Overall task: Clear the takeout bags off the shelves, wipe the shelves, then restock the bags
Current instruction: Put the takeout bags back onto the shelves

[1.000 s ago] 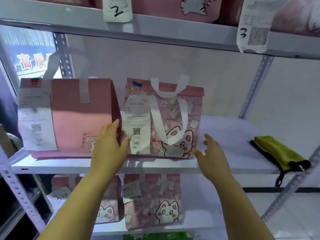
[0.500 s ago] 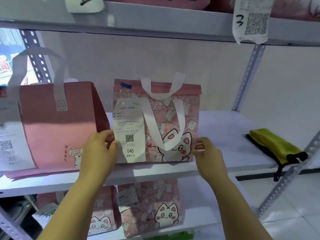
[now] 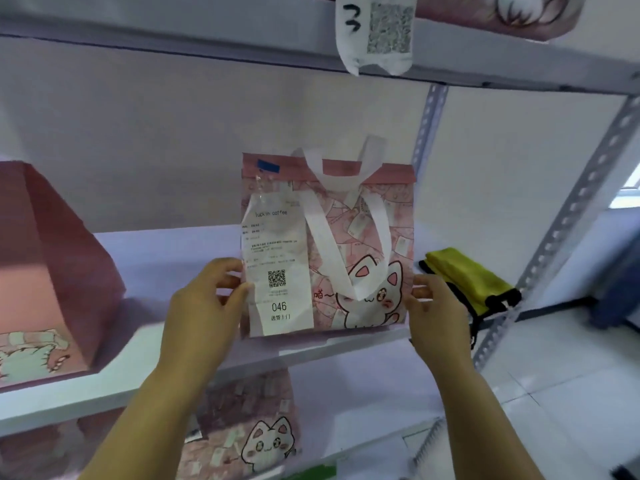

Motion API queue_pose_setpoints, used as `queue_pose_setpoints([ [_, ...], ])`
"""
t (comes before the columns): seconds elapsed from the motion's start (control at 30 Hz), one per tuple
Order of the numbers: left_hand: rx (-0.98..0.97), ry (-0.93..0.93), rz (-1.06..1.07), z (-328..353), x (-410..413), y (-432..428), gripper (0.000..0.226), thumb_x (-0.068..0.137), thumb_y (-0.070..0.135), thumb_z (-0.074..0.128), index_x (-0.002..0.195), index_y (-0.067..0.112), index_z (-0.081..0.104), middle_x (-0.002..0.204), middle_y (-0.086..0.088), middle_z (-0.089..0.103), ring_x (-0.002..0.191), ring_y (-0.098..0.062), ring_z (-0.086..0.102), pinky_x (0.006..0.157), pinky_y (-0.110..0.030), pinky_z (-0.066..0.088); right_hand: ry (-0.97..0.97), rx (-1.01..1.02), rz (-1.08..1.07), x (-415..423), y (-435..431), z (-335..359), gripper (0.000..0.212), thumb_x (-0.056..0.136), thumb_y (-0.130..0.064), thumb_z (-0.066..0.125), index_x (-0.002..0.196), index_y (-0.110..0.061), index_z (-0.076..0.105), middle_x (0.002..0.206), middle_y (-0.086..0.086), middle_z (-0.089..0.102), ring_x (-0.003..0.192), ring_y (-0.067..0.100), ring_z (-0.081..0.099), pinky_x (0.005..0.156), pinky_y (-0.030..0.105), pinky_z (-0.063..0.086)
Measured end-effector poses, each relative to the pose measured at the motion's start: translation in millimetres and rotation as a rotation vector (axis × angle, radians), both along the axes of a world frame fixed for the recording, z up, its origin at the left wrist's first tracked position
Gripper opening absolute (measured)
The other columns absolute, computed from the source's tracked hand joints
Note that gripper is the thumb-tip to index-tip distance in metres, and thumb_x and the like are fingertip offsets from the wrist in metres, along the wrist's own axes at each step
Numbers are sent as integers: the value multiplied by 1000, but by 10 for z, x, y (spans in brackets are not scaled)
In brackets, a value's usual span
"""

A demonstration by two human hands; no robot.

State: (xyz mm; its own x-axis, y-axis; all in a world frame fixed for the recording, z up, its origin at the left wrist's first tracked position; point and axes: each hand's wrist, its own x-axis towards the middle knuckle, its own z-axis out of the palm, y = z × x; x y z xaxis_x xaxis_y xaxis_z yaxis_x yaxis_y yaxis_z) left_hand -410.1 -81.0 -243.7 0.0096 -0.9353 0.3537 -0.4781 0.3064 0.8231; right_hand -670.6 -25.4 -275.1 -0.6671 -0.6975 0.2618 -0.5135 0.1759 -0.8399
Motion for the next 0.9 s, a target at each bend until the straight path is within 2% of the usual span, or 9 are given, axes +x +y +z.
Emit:
queue_pose_setpoints([
  [0.1, 25, 14, -2, -12, -357, 32, 17, 87, 22, 62, 97, 35, 59, 89, 15, 65, 69, -5, 65, 71, -40, 56, -10, -1, -7, -351, 34, 9, 19, 91, -12, 54, 107, -19, 59, 90, -9, 62, 80, 11, 60, 60, 32, 52],
  [0.17, 30, 21, -6, -43, -587, 52, 16, 88, 24, 61, 98, 36, 59, 91, 16, 65, 69, -5, 66, 72, -41, 57, 23, 9, -5, -572, 58, 26, 19, 90, -11, 53, 105, -21, 59, 90, -9, 64, 80, 12, 59, 59, 27, 46],
  [0.3, -12, 31, 4, -115, -992, 83, 15, 88, 26, 60, 101, 34, 58, 93, 16, 66, 78, -8, 65, 71, -40, 57, 31, 46, 24, -956, 103, 46, 17, 91, -12, 51, 101, -25, 56, 80, -18, 58, 71, 12, 59, 59, 31, 48],
  [0.43, -22, 65, 25, -207, -1289, 123, 16, 87, 21, 62, 102, 29, 61, 92, 16, 66, 82, -7, 65, 73, -36, 56, 47, 87, 79, -1241, 124, 23, 21, 89, -15, 52, 108, -22, 59, 84, -11, 64, 74, 12, 61, 64, 33, 51],
  [0.53, -20, 65, 25, -265, -1418, 165, 19, 86, 18, 63, 103, 26, 61, 91, 20, 63, 84, 0, 62, 68, -17, 48, 28, 114, 155, -1360, 145, 8, 24, 89, -19, 55, 113, -23, 58, 97, -8, 66, 75, 12, 64, 62, 26, 49],
  [0.63, -5, 82, 53, -285, -1486, 230, 21, 86, 19, 65, 105, 27, 60, 90, 23, 61, 82, 9, 57, 61, -5, 39, 39, 98, 202, -1420, 180, 26, 22, 88, -20, 58, 110, -20, 59, 98, -9, 65, 87, 13, 63, 73, 30, 50],
  [0.77, -6, 83, 99, -310, -1470, 329, 26, 85, 26, 66, 110, 27, 60, 98, 16, 63, 88, 2, 59, 67, -10, 41, 84, 3, 190, -1442, 267, 91, 15, 88, -25, 59, 102, -28, 57, 94, -12, 61, 85, 11, 61, 75, 31, 49],
  [0.83, -15, 80, 136, -327, -1414, 380, 30, 84, 27, 66, 113, 25, 60, 104, 8, 64, 92, -6, 60, 72, -19, 45, 144, -65, 189, -1416, 306, 125, 9, 89, -26, 59, 97, -30, 55, 92, -12, 60, 80, 5, 59, 71, 27, 47],
  [0.9, -17, 80, 163, -334, -1341, 447, 27, 85, 27, 66, 111, 26, 60, 104, 7, 64, 90, -6, 59, 70, -17, 43, 169, -120, 219, -1360, 329, 166, 9, 89, -24, 60, 93, -30, 55, 90, -12, 61, 77, -4, 56, 67, 19, 45],
])
